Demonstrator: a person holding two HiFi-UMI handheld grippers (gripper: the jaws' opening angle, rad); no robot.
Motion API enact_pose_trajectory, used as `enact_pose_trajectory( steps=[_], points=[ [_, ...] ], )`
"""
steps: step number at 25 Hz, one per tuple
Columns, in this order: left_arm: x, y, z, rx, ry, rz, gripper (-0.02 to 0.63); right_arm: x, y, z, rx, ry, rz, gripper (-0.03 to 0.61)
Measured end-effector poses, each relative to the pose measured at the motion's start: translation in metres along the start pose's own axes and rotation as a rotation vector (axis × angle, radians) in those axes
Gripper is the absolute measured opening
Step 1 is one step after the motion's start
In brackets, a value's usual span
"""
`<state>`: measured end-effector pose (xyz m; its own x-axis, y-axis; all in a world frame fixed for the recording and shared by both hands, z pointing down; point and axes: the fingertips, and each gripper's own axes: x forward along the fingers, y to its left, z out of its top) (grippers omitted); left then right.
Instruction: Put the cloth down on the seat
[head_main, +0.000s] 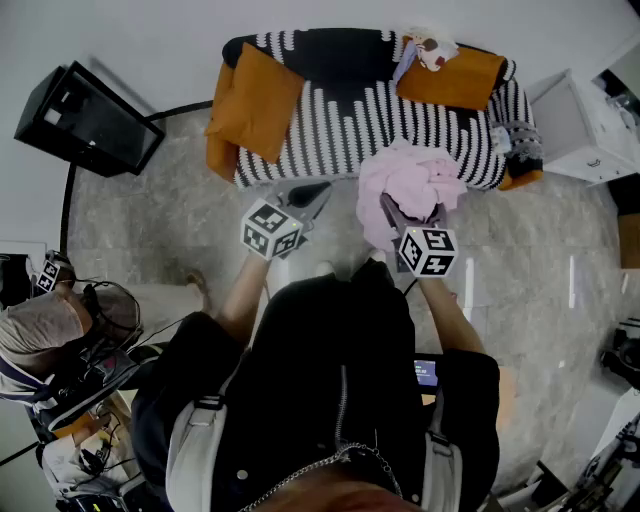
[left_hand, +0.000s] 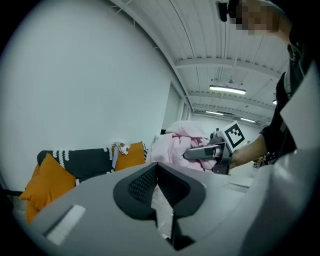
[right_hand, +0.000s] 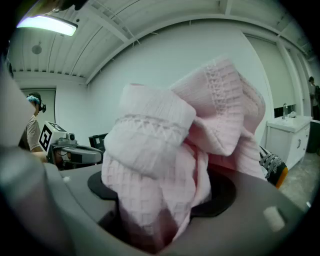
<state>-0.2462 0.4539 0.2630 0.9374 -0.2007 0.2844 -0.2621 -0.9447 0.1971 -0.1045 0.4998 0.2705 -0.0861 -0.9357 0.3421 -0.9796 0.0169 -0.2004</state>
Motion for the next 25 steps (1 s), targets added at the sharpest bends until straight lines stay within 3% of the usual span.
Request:
enact_pose_trajectory(
  steps=[12,25],
  points=[
    [0.003,0.004,-0.001,-0.008,0.003,-0.002,0.009,-0.002,0.005,0.007,-0.001,-0.040,0.026,0.402],
    [0.010,0.008,0.000,-0.016,-0.002,-0.037,0.009,0.001,-0.004,0.003,0.025,-0.014,-0.009,0.403]
  ],
)
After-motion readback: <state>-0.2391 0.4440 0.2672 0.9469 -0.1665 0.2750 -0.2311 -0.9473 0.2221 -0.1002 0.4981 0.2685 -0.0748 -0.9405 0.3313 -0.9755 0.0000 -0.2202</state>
